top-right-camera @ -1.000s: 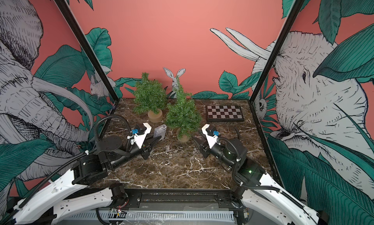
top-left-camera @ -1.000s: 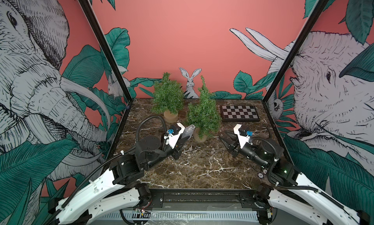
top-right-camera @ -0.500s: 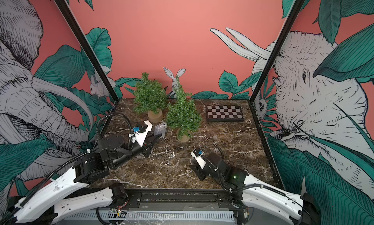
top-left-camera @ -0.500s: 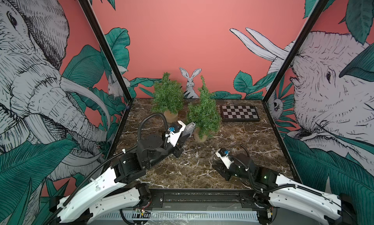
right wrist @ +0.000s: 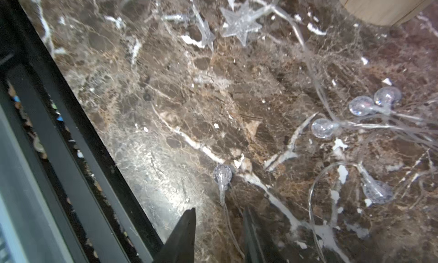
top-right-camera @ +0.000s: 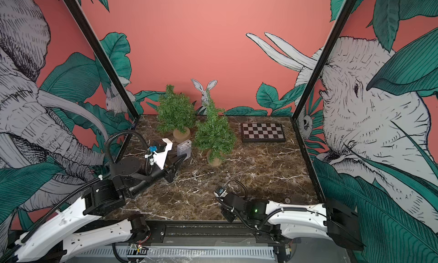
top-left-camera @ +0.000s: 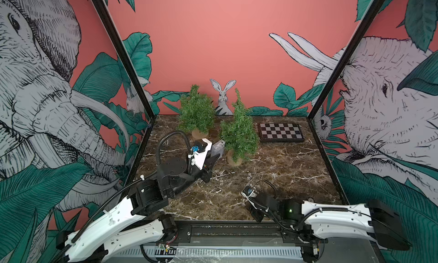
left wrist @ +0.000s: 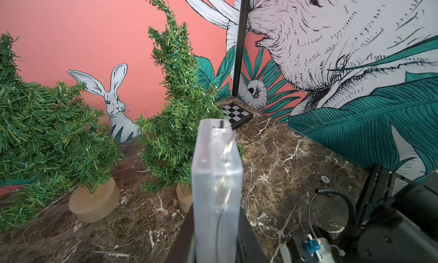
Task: Wrap string light around the christmas tree
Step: Pick up the light string from the center of the board.
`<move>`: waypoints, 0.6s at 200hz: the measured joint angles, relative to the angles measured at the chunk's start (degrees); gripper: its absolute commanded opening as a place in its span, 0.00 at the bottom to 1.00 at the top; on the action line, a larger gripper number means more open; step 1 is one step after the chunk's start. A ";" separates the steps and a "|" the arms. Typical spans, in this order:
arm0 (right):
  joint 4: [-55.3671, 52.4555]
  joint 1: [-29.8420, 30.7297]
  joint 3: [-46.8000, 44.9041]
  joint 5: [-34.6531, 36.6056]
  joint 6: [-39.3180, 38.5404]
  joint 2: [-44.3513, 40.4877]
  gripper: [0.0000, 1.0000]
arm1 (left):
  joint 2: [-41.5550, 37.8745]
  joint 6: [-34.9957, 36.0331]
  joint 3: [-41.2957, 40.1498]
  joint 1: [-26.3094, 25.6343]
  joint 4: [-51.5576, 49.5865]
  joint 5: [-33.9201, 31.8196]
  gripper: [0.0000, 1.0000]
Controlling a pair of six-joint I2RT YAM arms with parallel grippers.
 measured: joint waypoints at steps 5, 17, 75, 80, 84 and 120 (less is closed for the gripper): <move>0.00 0.13 0.22 0.20 0.07 1.05 0.37 | -0.04 -0.22 0.00 0.00 0.04 -0.02 0.00; 0.15 0.44 0.63 0.50 0.26 3.21 0.37 | -0.20 -0.52 0.00 0.00 0.24 -0.04 0.00; 1.42 1.27 2.40 1.44 0.72 8.55 0.36 | -1.38 -1.29 -0.13 0.00 0.68 -0.11 0.00; 1.51 1.36 2.58 1.57 0.74 8.98 0.35 | -1.46 -1.31 -0.13 0.00 0.76 -0.11 0.00; 1.49 1.42 2.71 1.64 0.76 9.27 0.35 | -1.55 -1.33 -0.17 0.00 0.87 -0.11 0.00; 0.28 1.57 4.26 2.82 1.33 11.69 0.32 | -2.10 -1.55 -0.74 0.00 1.68 -0.15 0.00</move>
